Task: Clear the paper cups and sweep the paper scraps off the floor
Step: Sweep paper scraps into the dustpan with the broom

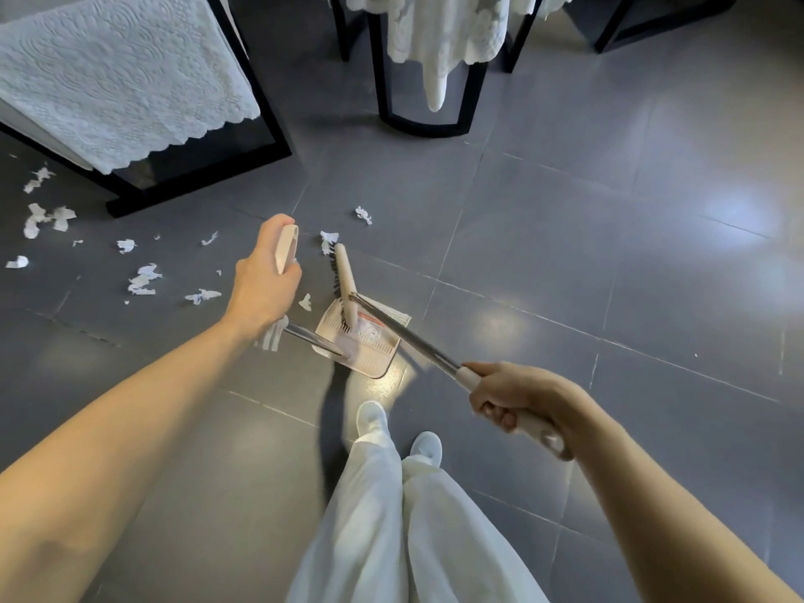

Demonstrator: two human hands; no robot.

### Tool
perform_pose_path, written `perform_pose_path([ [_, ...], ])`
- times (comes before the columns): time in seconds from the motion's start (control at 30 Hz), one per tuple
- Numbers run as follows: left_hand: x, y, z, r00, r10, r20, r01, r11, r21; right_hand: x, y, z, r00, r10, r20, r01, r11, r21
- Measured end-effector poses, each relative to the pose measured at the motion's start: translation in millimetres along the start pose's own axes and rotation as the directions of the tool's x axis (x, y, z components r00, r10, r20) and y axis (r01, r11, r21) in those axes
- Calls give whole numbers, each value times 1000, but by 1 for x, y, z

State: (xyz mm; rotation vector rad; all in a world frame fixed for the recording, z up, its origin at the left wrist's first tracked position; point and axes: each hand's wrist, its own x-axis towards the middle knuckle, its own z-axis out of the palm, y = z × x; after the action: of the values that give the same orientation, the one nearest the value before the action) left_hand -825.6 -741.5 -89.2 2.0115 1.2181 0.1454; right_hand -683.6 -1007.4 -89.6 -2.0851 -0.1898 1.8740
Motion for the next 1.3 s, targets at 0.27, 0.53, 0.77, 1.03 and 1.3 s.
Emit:
perform_pose_path([
  [0.27, -21, -18, -28, 996, -57, -63, 55, 998, -31, 4, -30, -15, 987, -131, -92, 120, 986, -111],
  [0.53, -36, -52, -68, 979, -114, -169, 100, 991, -92, 55, -100, -29, 973, -172, -152, 162, 984, -72],
  [0.77, -21, -93, -102, 965, -200, -172, 182, 977, -112, 96, -164, -23, 948, -177, -265, 173, 984, -37],
  [1.03, 8, -130, -123, 957, -242, -158, 231, 969, -89, 155, -227, -18, 911, -164, -378, 0, 917, -399],
  [1.3, 28, -154, -136, 944, -253, -213, 227, 964, -136, 155, -263, 49, 979, -162, -127, 16, 674, -739],
])
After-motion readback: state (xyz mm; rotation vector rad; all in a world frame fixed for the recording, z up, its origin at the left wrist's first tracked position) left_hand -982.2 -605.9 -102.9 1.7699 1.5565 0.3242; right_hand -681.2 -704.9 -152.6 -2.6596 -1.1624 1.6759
